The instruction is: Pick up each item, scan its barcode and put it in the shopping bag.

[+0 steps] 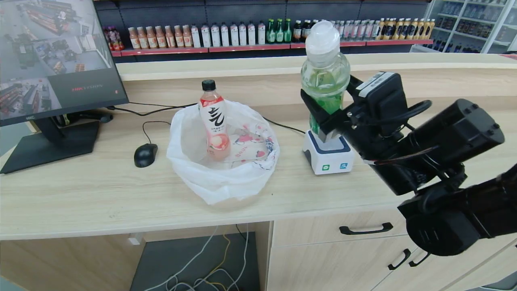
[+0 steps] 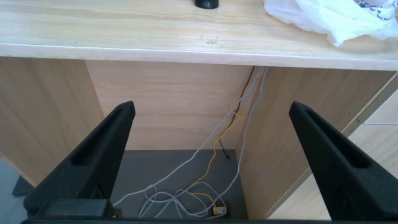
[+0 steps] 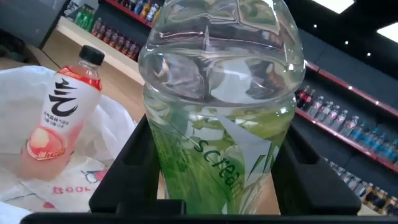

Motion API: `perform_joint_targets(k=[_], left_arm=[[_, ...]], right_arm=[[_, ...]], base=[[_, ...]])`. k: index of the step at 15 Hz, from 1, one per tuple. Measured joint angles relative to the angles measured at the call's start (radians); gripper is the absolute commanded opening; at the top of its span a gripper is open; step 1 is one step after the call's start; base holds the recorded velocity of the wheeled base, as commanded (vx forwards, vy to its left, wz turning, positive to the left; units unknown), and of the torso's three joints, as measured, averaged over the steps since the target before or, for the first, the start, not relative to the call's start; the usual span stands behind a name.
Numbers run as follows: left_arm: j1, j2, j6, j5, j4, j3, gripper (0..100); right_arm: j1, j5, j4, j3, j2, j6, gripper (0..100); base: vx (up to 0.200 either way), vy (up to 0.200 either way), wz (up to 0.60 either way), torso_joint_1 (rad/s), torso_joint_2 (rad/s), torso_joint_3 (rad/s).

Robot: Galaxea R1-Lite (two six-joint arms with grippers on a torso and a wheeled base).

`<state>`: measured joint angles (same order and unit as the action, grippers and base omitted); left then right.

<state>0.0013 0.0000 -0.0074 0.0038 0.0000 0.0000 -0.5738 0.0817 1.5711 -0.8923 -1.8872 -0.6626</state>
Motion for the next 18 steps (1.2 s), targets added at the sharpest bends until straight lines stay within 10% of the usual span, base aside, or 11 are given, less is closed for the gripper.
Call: perform_joint_targets(k=[18], left_arm=[[0.0,0.0,0.0,0.0,0.0,0.0,100]], right_arm=[[0.211,0.485,-0.001,-0.09,-0.17,-0.226,0]], base=[[0.0,0.0,0.0,0.0,0.0,0.0]])
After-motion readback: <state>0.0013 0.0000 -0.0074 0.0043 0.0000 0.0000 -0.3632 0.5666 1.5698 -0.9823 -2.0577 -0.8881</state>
